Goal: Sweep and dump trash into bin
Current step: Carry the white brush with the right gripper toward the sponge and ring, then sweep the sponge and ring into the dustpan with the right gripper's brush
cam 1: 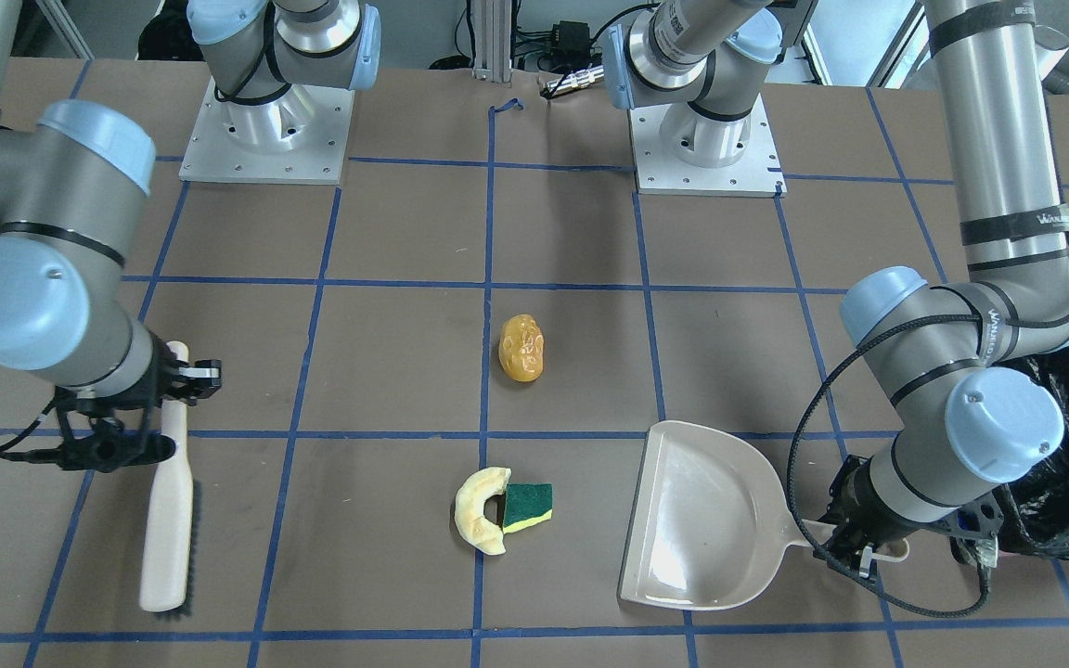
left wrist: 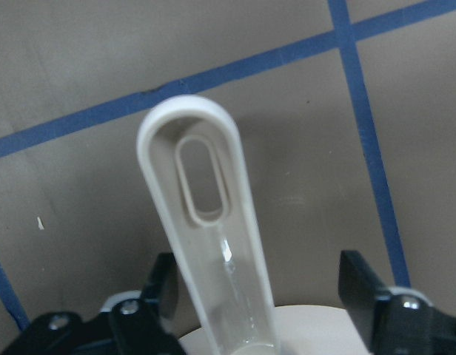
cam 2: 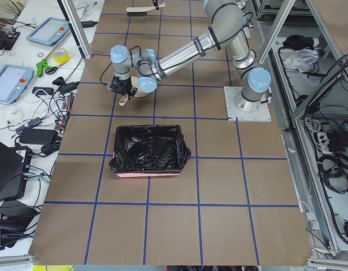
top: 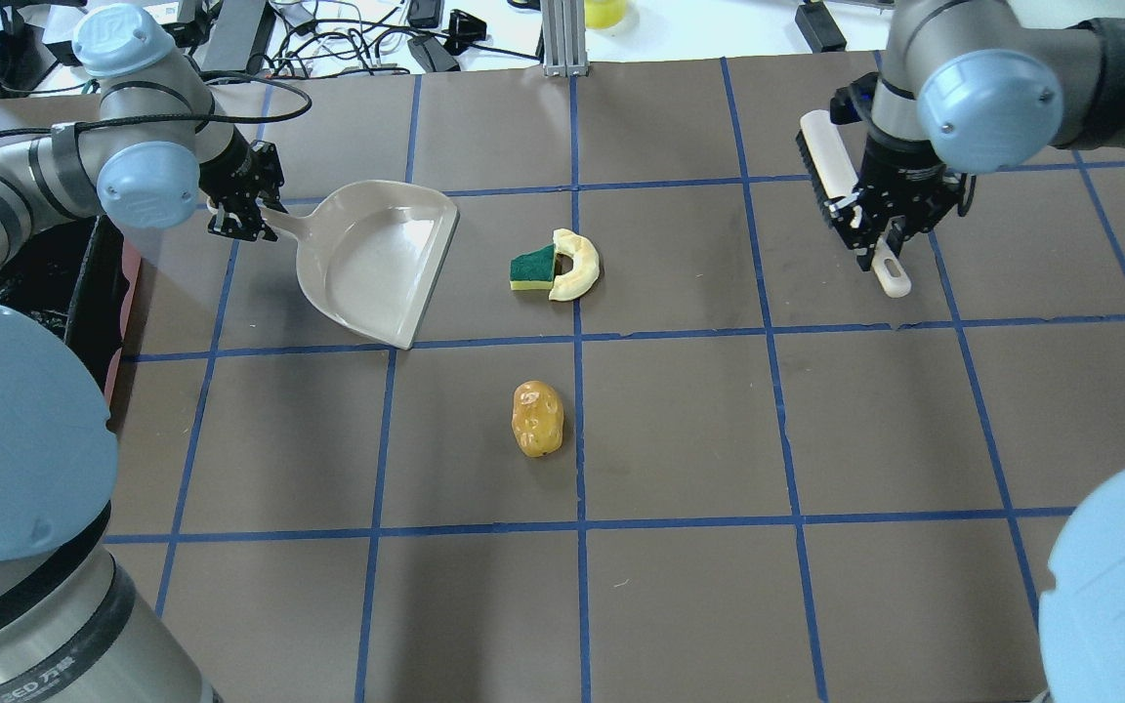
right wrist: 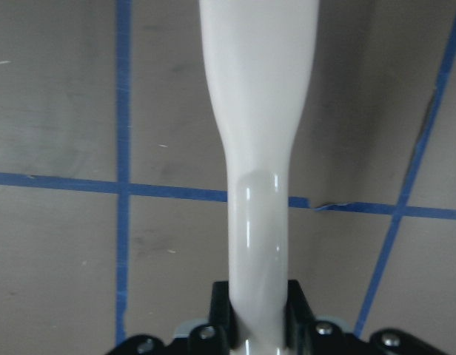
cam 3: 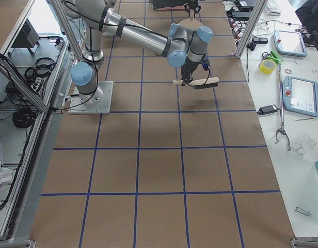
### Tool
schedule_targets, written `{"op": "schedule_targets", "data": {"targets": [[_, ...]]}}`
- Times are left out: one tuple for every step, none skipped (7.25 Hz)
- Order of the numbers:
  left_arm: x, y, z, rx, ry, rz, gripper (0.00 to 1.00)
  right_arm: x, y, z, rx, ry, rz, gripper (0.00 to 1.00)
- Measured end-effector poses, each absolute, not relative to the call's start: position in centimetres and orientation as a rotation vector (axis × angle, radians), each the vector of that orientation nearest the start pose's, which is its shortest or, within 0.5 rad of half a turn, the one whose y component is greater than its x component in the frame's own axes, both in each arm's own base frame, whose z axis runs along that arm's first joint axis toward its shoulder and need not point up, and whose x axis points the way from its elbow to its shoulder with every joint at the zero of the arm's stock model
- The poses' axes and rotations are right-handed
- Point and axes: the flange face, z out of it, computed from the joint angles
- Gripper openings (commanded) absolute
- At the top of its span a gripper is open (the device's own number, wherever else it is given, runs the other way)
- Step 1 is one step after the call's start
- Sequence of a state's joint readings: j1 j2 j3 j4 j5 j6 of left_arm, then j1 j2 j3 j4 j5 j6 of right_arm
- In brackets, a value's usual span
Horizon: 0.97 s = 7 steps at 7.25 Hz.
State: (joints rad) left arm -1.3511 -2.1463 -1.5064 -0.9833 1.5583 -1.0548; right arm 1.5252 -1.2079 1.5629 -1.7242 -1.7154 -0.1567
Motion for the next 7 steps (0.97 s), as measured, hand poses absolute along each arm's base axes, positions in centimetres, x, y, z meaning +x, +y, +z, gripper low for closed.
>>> {"op": "schedule_targets", "data": {"targets": [[1.7,-69.3,24.2,-1.892,2.559,-0.12,0.0,13.9,-59.5,29.9,-0.164,3.259,0.353,0.0],[1.7,-69.2,24.8,-1.915,2.541,-0.134,0.0,17.9,-58.9,28.7,-0.088,3.271,0.358,0.0],[1.6,-69.1,25.0,-1.977,2.496,-0.14,0.0,21.4,-58.4,27.3,0.028,3.255,0.36,0.0],[1.4,-69.1,25.0,-2.051,2.437,-0.137,0.0,24.6,-57.9,25.8,0.149,3.22,0.358,0.0],[1.0,-69.0,24.7,-2.108,2.389,-0.127,0.0,27.5,-57.5,24.2,0.223,3.203,0.347,0.0],[0.7,-68.9,24.4,-2.134,2.365,-0.119,0.0,30.0,-56.9,22.8,0.268,3.199,0.333,0.0],[0.6,-68.9,24.1,-2.139,2.36,-0.12,0.0,31.9,-56.4,21.7,0.292,3.196,0.321,0.0]]}}
